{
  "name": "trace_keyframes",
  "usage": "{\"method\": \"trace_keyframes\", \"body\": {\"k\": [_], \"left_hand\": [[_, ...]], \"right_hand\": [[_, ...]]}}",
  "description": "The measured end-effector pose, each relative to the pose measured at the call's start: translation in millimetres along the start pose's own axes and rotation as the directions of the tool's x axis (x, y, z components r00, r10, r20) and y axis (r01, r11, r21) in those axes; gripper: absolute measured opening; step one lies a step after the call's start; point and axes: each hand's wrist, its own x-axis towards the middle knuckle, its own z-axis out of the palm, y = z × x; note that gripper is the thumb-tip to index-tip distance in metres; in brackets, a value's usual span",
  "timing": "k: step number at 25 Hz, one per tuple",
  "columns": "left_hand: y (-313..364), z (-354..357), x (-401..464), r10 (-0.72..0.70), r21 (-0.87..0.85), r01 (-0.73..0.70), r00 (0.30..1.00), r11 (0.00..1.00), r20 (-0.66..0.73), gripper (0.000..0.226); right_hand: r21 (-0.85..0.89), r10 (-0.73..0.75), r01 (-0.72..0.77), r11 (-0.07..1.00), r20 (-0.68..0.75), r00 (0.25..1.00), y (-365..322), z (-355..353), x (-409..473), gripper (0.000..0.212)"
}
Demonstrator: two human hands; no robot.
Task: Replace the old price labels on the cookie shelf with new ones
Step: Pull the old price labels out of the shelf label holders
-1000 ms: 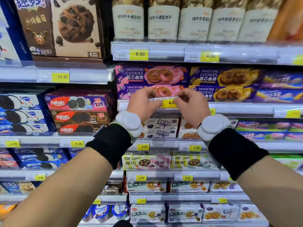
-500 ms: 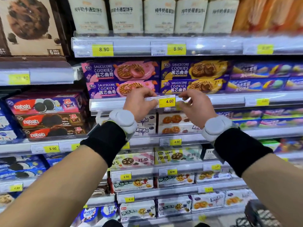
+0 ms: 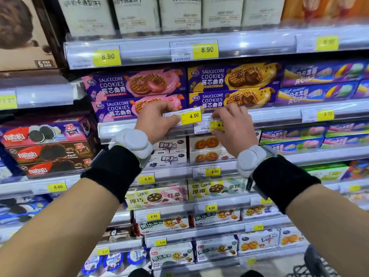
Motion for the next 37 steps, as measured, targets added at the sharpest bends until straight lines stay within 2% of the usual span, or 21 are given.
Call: {"method": "trace_keyframes", "body": {"k": [4,11,15,18,21,30,37], "left_hand": [[2,4,0,0.006,-0.013,-0.006,1.0,1.0,-0.003,0.014],[0,1,-2,0.003,-0.073,-0.003,1.0,0.997,0.004,0.009],[1,-3,-3,0.0,-0.121,0.002,1.0,0.993,0.013,0.013],[3,-5,-9,-0.005,-0.164,0.012,0.999,0.986,0.041,0.017],[3,-8,-14,-0.031,-0.198,0.046,0.996,0.979,0.078,0.012],[6,-19,-19,0.016,-0.173,-0.004,0.997,0.985,0.07,0.012],[3,-15,-20,0.02,-0.204,-0.015,1.0,0.979,0.023,0.015]], "right_hand": [[-0.033,0.053,-0.053,0.998,-0.008,0.999,-2,-3,4,0.036],[-0.06,0.087,-0.077,0.995,0.175,0.981,-3,-19,22,0.03],[0.044,0.127,-0.132,0.99,0.116,0.985,-5,-20,21,0.013],[0.103,0.208,-0.223,0.969,0.139,0.968,-8,-21,25,0.016],[0.104,0.224,-0.242,0.965,0.159,0.962,-10,-22,28,0.016],[0.175,0.28,-0.278,0.944,0.015,0.96,-15,-13,29,0.018],[0.331,0.191,-0.16,0.93,-0.063,0.98,-21,-26,29,0.011]]}}
